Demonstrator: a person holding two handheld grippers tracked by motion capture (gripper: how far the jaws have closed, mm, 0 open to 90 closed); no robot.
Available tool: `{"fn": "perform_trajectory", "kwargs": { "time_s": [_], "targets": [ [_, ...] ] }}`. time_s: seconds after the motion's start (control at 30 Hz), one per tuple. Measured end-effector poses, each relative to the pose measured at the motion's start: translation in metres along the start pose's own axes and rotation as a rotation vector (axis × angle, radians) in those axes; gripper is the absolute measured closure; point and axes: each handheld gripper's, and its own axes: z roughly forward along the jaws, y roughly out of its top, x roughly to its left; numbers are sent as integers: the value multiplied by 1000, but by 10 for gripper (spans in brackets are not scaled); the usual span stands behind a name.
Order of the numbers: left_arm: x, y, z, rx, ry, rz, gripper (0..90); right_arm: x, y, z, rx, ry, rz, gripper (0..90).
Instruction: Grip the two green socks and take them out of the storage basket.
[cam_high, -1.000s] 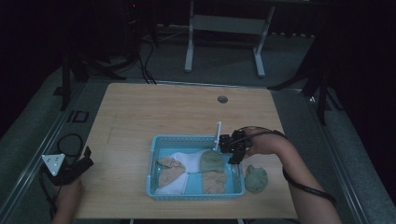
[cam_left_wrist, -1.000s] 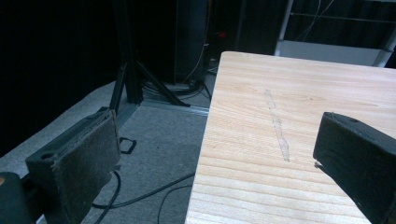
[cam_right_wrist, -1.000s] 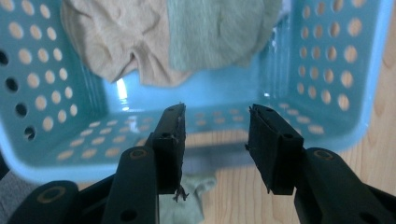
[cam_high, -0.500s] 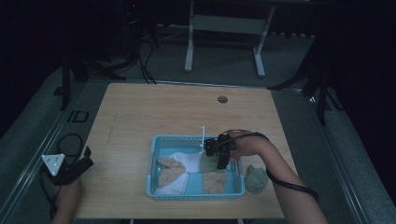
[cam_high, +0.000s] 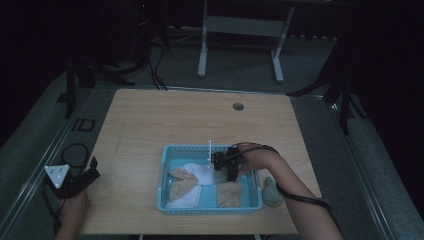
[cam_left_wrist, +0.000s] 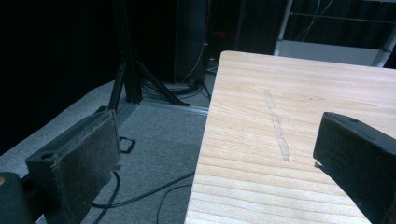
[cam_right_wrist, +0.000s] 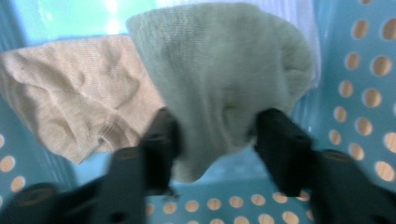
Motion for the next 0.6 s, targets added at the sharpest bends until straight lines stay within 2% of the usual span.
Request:
{"fn": "perform_trajectory", "kwargs": {
  "time_s": [0.07,0.1,0.33,0.6],
  "targets": [
    [0,0,0,0,0,0,7,0,-1,-3,-12,7,-11,757],
    [0,0,0,0,0,1,7,0,-1,-4,-9,13,-13,776],
    [0,0,0,0,1,1,7,4,-4,-17,-16,12,-29,800],
    [0,0,0,1,2,1,7,6,-11,-48,-55,-8,-33,804]
  ]
}}
